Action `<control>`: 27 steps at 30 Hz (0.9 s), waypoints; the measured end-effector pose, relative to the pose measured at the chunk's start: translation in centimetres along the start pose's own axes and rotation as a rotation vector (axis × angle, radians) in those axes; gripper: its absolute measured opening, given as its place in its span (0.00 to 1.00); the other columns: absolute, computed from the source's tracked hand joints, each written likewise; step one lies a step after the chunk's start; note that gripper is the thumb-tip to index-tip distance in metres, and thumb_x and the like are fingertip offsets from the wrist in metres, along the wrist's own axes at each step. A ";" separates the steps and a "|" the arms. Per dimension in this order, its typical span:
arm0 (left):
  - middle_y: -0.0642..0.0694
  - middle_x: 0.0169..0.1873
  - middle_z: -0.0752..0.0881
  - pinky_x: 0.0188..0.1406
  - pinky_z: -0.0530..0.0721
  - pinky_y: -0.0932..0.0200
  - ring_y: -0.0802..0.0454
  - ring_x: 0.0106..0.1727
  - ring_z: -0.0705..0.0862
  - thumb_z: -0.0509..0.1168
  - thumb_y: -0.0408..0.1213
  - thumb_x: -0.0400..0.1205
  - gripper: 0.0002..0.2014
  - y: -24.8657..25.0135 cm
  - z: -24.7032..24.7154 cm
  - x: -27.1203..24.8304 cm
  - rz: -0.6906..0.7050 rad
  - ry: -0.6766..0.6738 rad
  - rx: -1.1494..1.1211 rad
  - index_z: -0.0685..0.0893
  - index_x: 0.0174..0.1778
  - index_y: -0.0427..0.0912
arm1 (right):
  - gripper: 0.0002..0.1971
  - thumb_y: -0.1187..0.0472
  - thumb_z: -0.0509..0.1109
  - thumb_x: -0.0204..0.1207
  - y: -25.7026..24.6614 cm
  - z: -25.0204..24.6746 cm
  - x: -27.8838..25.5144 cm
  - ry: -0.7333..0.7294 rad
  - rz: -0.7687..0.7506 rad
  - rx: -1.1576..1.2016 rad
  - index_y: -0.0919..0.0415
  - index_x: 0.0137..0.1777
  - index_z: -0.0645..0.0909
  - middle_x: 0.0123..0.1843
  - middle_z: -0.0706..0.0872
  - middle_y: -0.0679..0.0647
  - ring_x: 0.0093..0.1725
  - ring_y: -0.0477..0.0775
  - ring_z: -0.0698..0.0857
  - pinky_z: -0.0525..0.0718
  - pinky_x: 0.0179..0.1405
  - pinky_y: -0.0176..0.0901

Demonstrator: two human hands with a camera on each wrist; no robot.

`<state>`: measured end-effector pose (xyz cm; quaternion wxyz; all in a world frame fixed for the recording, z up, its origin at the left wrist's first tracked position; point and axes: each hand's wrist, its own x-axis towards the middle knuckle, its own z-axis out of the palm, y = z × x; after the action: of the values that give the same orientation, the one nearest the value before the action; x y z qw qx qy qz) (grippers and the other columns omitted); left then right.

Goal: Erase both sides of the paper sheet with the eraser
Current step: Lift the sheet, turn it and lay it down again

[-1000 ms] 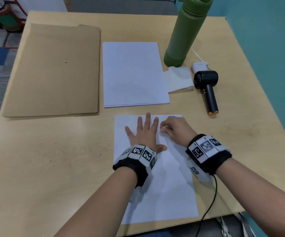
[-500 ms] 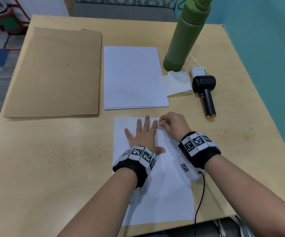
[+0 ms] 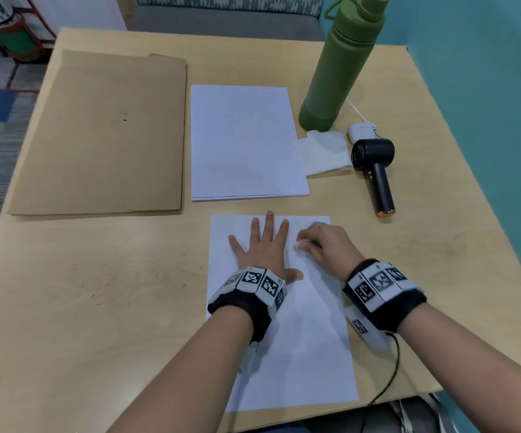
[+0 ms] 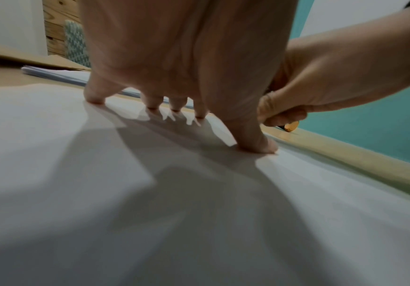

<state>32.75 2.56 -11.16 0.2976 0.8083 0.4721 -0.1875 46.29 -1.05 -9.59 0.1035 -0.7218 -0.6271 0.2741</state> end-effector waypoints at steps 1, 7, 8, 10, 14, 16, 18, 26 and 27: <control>0.51 0.80 0.28 0.72 0.39 0.23 0.45 0.82 0.31 0.64 0.62 0.76 0.50 0.0 0.0 0.0 0.002 -0.002 -0.001 0.34 0.81 0.55 | 0.08 0.66 0.65 0.76 0.2 -0.1 -0.6 -0.036 -0.015 -0.017 0.68 0.49 0.85 0.48 0.86 0.63 0.50 0.61 0.83 0.65 0.43 0.32; 0.51 0.80 0.28 0.72 0.40 0.23 0.45 0.82 0.31 0.64 0.62 0.76 0.50 0.0 0.2 0.2 -0.005 0.001 0.020 0.33 0.81 0.56 | 0.09 0.66 0.64 0.76 -0.8 -0.5 2.6 0.008 -0.005 -0.008 0.68 0.48 0.85 0.49 0.85 0.64 0.51 0.62 0.82 0.74 0.53 0.44; 0.51 0.80 0.28 0.72 0.40 0.23 0.45 0.82 0.31 0.64 0.62 0.76 0.50 -0.1 0.2 0.2 -0.006 0.001 0.020 0.33 0.81 0.56 | 0.09 0.66 0.64 0.76 -0.9 -0.4 2.6 0.026 -0.001 -0.002 0.68 0.49 0.85 0.49 0.84 0.65 0.51 0.63 0.82 0.74 0.52 0.43; 0.51 0.80 0.28 0.72 0.40 0.23 0.45 0.82 0.31 0.64 0.62 0.76 0.50 -0.1 0.1 0.2 -0.007 -0.001 0.013 0.33 0.81 0.56 | 0.09 0.66 0.64 0.77 -0.6 -0.3 1.1 0.008 -0.017 -0.018 0.68 0.50 0.84 0.51 0.85 0.64 0.52 0.62 0.82 0.74 0.53 0.43; 0.52 0.80 0.27 0.72 0.38 0.24 0.45 0.82 0.30 0.65 0.61 0.76 0.51 -0.1 0.0 0.1 -0.012 -0.019 -0.002 0.33 0.81 0.55 | 0.09 0.66 0.64 0.77 0.7 -0.5 -2.4 -0.165 -0.048 -0.052 0.67 0.49 0.85 0.48 0.85 0.60 0.50 0.59 0.82 0.70 0.49 0.37; 0.51 0.80 0.27 0.72 0.38 0.24 0.45 0.82 0.30 0.65 0.61 0.76 0.51 0.0 -0.1 0.1 -0.010 -0.025 -0.003 0.33 0.81 0.55 | 0.08 0.67 0.63 0.76 0.8 -0.5 -2.9 -0.086 0.015 0.032 0.67 0.47 0.84 0.44 0.82 0.58 0.46 0.57 0.80 0.69 0.46 0.39; 0.51 0.80 0.28 0.72 0.40 0.24 0.45 0.82 0.31 0.66 0.61 0.76 0.52 0.0 -0.3 0.1 -0.006 -0.030 -0.005 0.33 0.81 0.54 | 0.09 0.66 0.60 0.79 0.7 -0.5 -3.1 0.153 0.248 0.268 0.67 0.49 0.82 0.44 0.80 0.56 0.42 0.52 0.77 0.69 0.41 0.40; 0.50 0.81 0.30 0.75 0.45 0.27 0.46 0.83 0.34 0.63 0.64 0.76 0.51 -0.2 -0.7 -0.4 -0.004 0.001 0.037 0.34 0.82 0.53 | 0.33 0.51 0.76 0.65 -0.4 0.8 -4.1 0.154 0.785 0.358 0.63 0.64 0.66 0.63 0.66 0.58 0.66 0.60 0.68 0.72 0.60 0.48; 0.50 0.81 0.30 0.75 0.45 0.27 0.46 0.83 0.34 0.62 0.64 0.76 0.51 -0.2 -0.7 -0.4 -0.002 0.006 0.039 0.34 0.82 0.52 | 0.30 0.56 0.74 0.66 -0.7 1.0 -4.0 0.162 0.816 0.315 0.64 0.65 0.65 0.65 0.64 0.60 0.67 0.62 0.66 0.71 0.61 0.48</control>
<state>32.39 2.80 -10.43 0.2800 0.8141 0.4702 -0.1944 44.88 -4.99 -9.04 0.1444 -0.9047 -0.2313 0.3275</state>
